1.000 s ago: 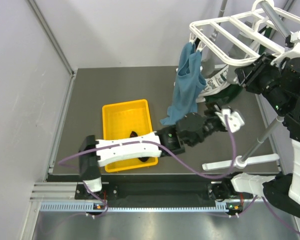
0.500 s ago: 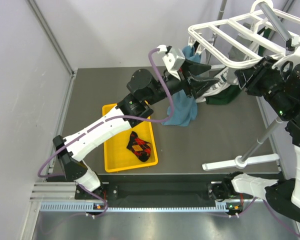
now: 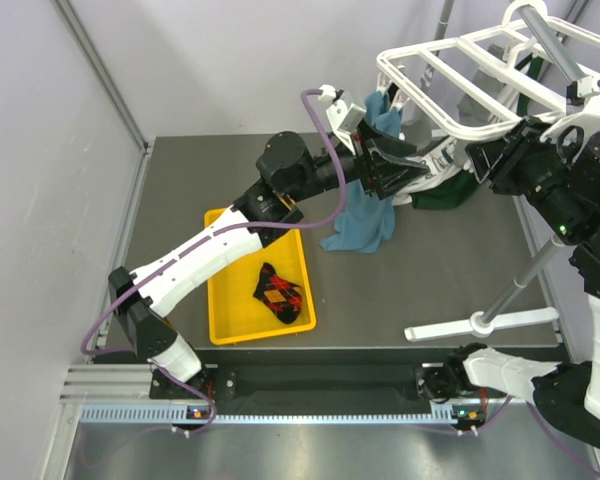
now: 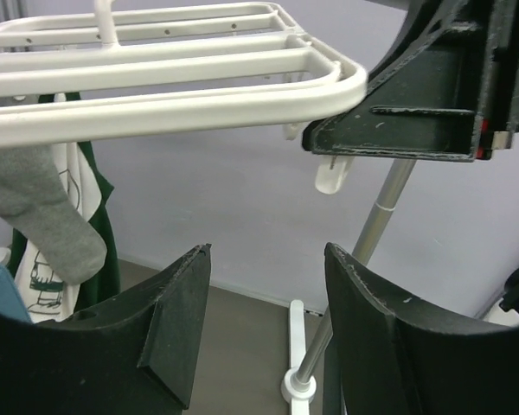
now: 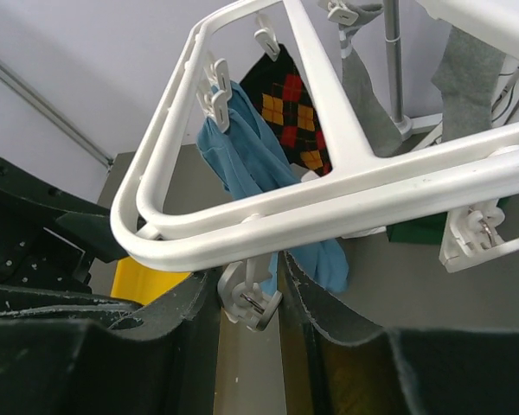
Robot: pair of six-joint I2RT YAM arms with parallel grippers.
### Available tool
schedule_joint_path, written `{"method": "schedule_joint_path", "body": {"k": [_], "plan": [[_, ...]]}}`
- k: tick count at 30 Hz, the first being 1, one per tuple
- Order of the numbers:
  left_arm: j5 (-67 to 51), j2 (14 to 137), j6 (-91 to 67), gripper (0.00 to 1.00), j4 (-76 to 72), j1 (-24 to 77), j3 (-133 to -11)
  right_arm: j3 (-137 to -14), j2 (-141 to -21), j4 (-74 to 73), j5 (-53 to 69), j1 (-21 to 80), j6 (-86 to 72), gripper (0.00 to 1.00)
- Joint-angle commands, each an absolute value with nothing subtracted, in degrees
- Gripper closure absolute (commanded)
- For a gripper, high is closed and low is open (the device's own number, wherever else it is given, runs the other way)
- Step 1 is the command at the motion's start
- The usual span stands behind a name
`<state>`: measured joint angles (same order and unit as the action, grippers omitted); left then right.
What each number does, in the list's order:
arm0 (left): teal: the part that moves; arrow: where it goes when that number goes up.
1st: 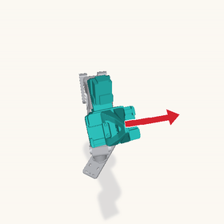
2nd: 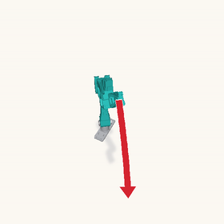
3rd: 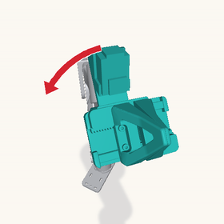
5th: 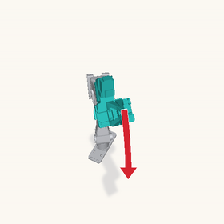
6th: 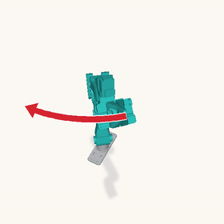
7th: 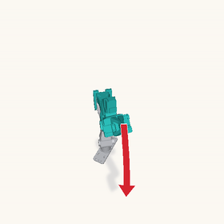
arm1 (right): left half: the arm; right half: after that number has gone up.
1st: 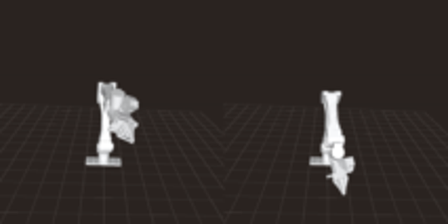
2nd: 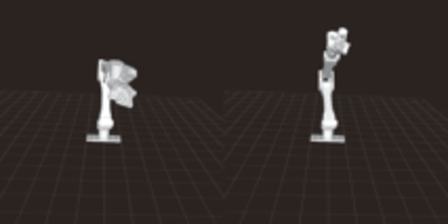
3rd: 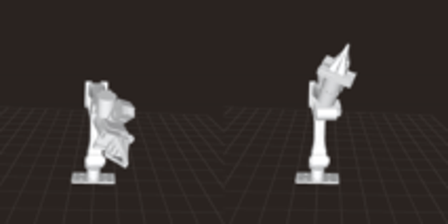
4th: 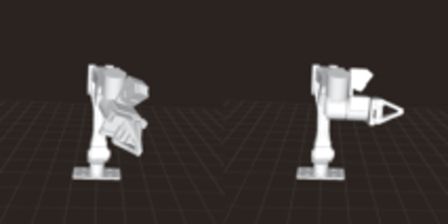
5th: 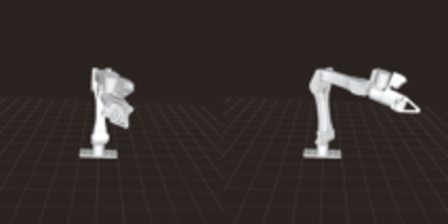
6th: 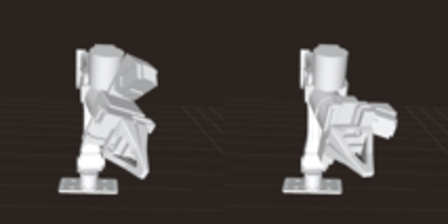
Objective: Clip the socks to the hanger
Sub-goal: Open the clamp at the hanger, then pick up the sock from the bin.
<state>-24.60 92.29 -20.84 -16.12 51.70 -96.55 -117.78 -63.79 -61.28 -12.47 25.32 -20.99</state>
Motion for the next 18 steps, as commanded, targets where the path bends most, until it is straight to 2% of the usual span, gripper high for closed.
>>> {"method": "schedule_joint_path", "body": {"k": [1, 9, 13, 14, 18], "plan": [[-21.89, 90.53, -20.83, 0.40, -13.28, 51.16, -97.22, -117.51, -62.84, -60.64, -11.86, 25.31, -19.69, 1.00], [-21.81, 76.06, -13.98, 0.43, -3.53, 48.87, -82.46, -115.58, -62.32, -59.94, -12.92, 25.31, -18.02, 1.00], [1.26, 67.43, -16.77, 0.46, 8.40, 48.69, -72.70, -114.08, -61.70, -59.41, -14.23, 25.31, -17.40, 1.00], [11.59, 65.76, -20.62, 0.46, 10.44, 48.52, -70.86, -114.00, -61.70, -59.33, -14.33, 25.31, -17.32, 1.00], [23.27, 60.04, -27.14, 0.47, 19.40, 47.64, -61.20, -112.95, -61.35, -58.71, -13.36, 25.31, -17.75, 1.00]]}}
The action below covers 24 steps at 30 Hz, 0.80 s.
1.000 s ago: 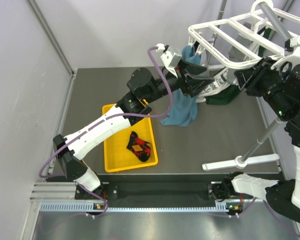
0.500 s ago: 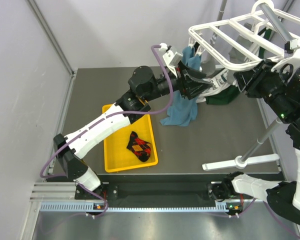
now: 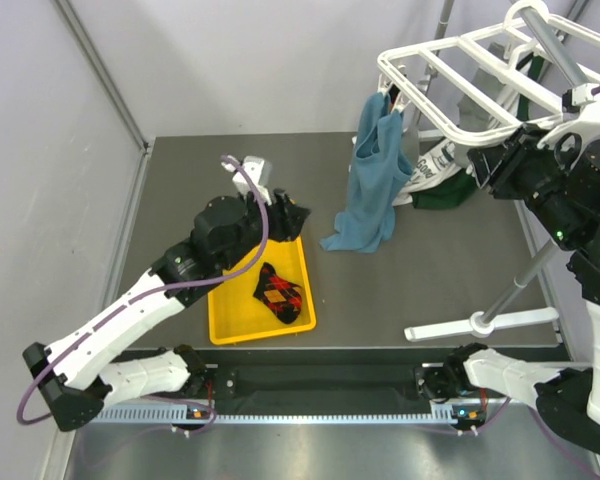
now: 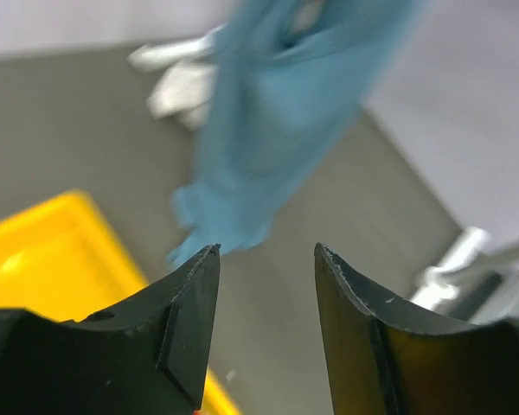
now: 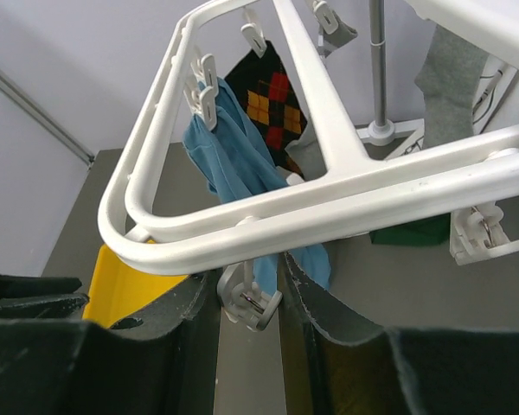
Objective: Clip the socks to the hanger
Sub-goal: Pick up the sock from the bin.
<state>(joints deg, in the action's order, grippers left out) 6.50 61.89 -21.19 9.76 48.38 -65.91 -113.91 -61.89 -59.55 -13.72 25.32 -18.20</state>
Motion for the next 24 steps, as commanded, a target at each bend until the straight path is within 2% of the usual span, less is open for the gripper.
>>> {"method": "schedule_joint_path", "body": {"k": [1, 5, 8, 13, 17, 21, 24], "plan": [[24.86, 60.03, -29.33, 0.47, 21.95, 47.11, -60.56, -112.68, -61.35, -58.54, -12.84, 25.31, -17.84, 1.00], [29.96, 59.86, -43.54, 0.47, 33.02, 45.97, -56.70, -111.36, -61.26, -58.27, -12.57, 25.31, -18.02, 1.00], [32.17, 58.54, -54.55, 0.49, 36.11, 45.88, -51.87, -110.13, -60.73, -57.48, -12.66, 25.40, -18.19, 1.00], [33.22, 55.82, -70.27, 0.55, 38.67, 45.79, -42.46, -110.13, -60.91, -57.22, -12.04, 25.31, -18.28, 1.00], [32.88, 52.39, -76.02, 0.61, 37.01, 45.88, -35.35, -109.86, -61.00, -57.30, -11.25, 25.31, -18.46, 1.00], [32.96, 51.76, -80.41, 0.60, 36.38, 45.79, -32.09, -109.60, -60.91, -57.22, -11.51, 25.23, -18.54, 1.00], [33.93, 52.99, -80.95, 0.53, 33.85, 45.88, -30.59, -109.69, -60.91, -57.22, -11.17, 25.31, -18.90, 1.00]]}}
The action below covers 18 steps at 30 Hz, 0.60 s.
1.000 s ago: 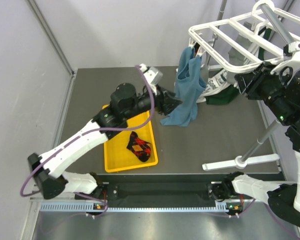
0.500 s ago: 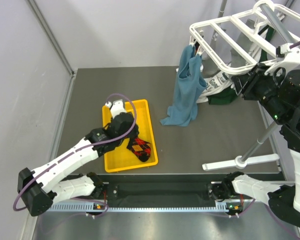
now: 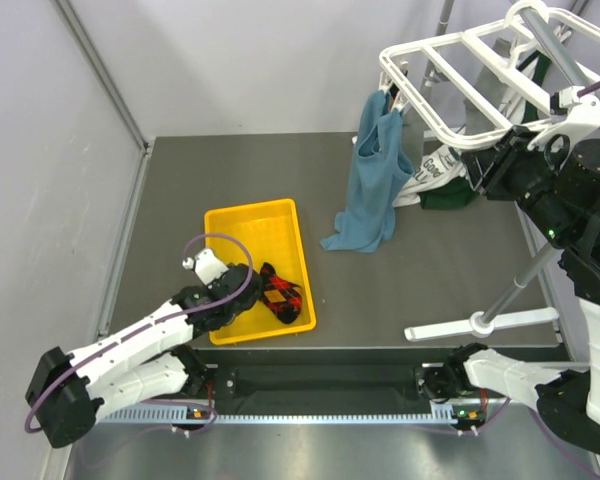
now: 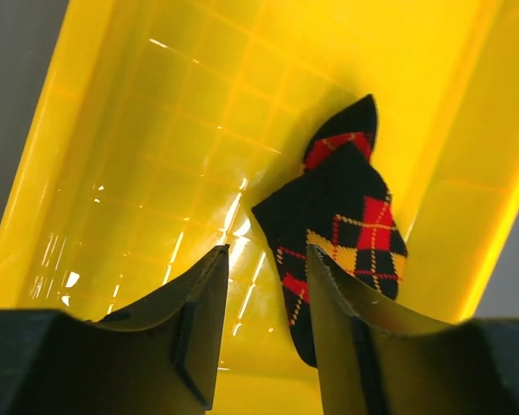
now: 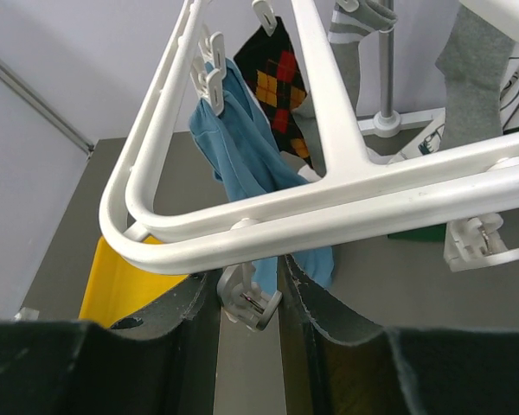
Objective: Clip the socks to the hanger
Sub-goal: Pick up the sock from the bin.
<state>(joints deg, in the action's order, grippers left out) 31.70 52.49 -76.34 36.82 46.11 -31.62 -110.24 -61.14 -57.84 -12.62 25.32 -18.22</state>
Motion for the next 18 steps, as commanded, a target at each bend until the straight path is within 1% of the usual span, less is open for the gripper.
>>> {"method": "schedule_joint_path", "body": {"k": [1, 3, 5, 8, 12, 18], "plan": [[33.93, 53.78, -81.12, 0.51, 31.92, 45.88, -30.32, -109.77, -61.08, -57.30, -10.99, 25.31, -18.98, 1.00], [33.49, 54.75, -80.95, 0.49, 30.15, 45.79, -29.62, -109.95, -61.35, -57.39, -10.37, 25.31, -19.16, 1.00], [33.75, 56.42, -81.65, 0.45, 28.92, 45.88, -29.27, -109.95, -61.44, -57.39, -10.20, 25.23, -19.34, 1.00], [34.63, 58.35, -81.83, 0.42, 27.52, 45.88, -29.00, -109.86, -61.35, -57.48, -10.20, 25.23, -19.42, 1.00], [33.93, 60.20, -82.88, 0.43, 26.11, 45.88, -28.92, -109.78, -61.26, -57.48, -10.46, 25.31, -19.42, 1.00], [32.70, 64.33, -91.82, 0.46, 29.00, 45.88, -28.91, -109.60, -61.17, -57.48, -10.46, 25.31, -19.51, 1.00]]}}
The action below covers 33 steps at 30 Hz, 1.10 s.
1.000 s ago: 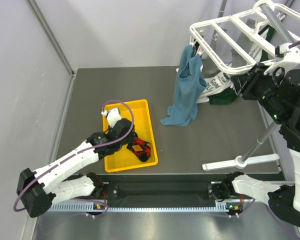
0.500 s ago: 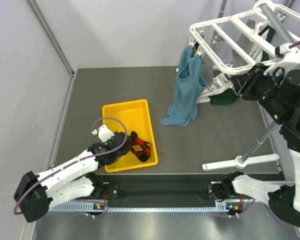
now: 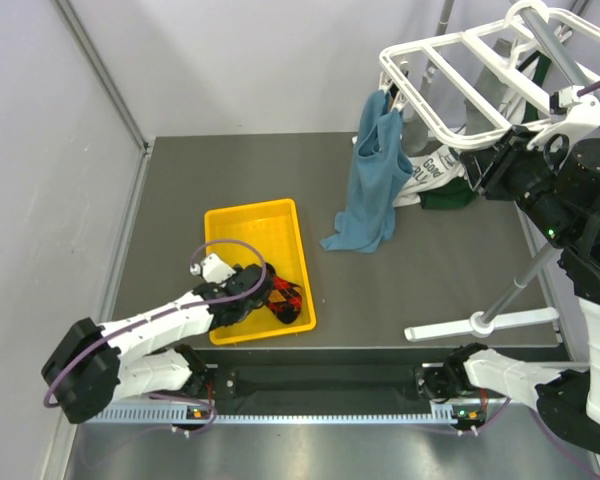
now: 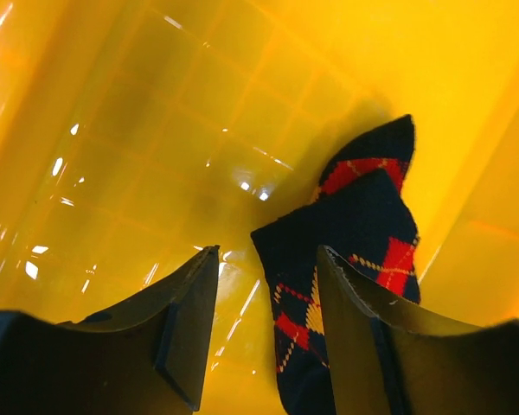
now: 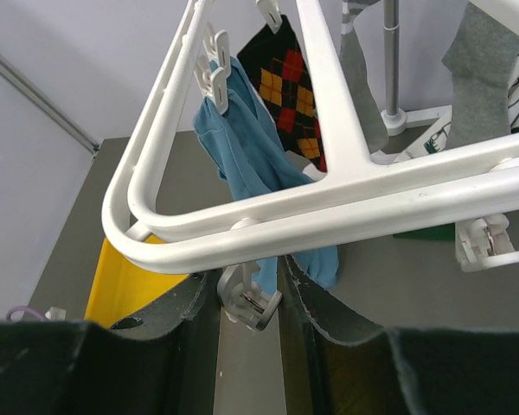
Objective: Clip the socks to the hanger
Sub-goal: Pick up the sock from the bin.
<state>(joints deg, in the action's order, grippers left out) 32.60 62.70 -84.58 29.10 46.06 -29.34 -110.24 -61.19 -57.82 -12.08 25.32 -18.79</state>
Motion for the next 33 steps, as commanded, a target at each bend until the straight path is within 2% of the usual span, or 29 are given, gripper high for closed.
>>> {"method": "schedule_joint_path", "body": {"k": [1, 10, 12, 16, 17, 20, 23, 27, 29, 33], "plan": [[32.35, 65.55, -92.89, 0.47, 29.44, 45.79, -28.92, -109.69, -61.26, -57.57, -10.37, 25.31, -19.51, 1.00], [32.34, 73.12, -95.36, 0.50, 26.37, 44.74, -30.14, -109.86, -61.09, -57.92, -10.55, 25.23, -19.34, 1.00], [33.04, 73.65, -95.36, 0.54, 25.75, 44.65, -30.41, -109.86, -61.08, -57.92, -10.81, 25.23, -19.34, 1.00], [35.59, 73.48, -93.52, 0.72, 23.47, 44.56, -30.15, -109.78, -61.17, -57.92, -10.81, 25.31, -19.25, 1.00], [36.64, 72.95, -92.38, 0.83, 22.77, 44.65, -30.15, -109.69, -61.17, -57.92, -10.64, 25.31, -19.25, 1.00], [40.51, 70.50, -86.41, 1.00, 20.39, 44.56, -30.58, -109.69, -61.17, -57.83, -10.55, 25.31, -19.16, 1.00], [44.20, 67.07, -79.91, 1.00, 21.36, 44.56, -33.21, -109.78, -61.35, -58.01, -10.64, 25.31, -19.07, 1.00], [43.16, 60.49, -55.46, 1.00, 18.29, 44.74, -38.40, -109.78, -61.26, -58.27, -10.55, 25.31, -18.98, 1.00], [36.17, 56.97, -41.57, 1.00, 11.19, 44.65, -39.46, -109.69, -61.17, -58.27, -10.37, 25.22, -18.98, 1.00], [16.21, 48.71, -25.44, 1.00, -6.92, 44.65, -37.97, -109.51, -60.91, -58.18, -10.02, 25.40, -19.33, 1.00]]}}
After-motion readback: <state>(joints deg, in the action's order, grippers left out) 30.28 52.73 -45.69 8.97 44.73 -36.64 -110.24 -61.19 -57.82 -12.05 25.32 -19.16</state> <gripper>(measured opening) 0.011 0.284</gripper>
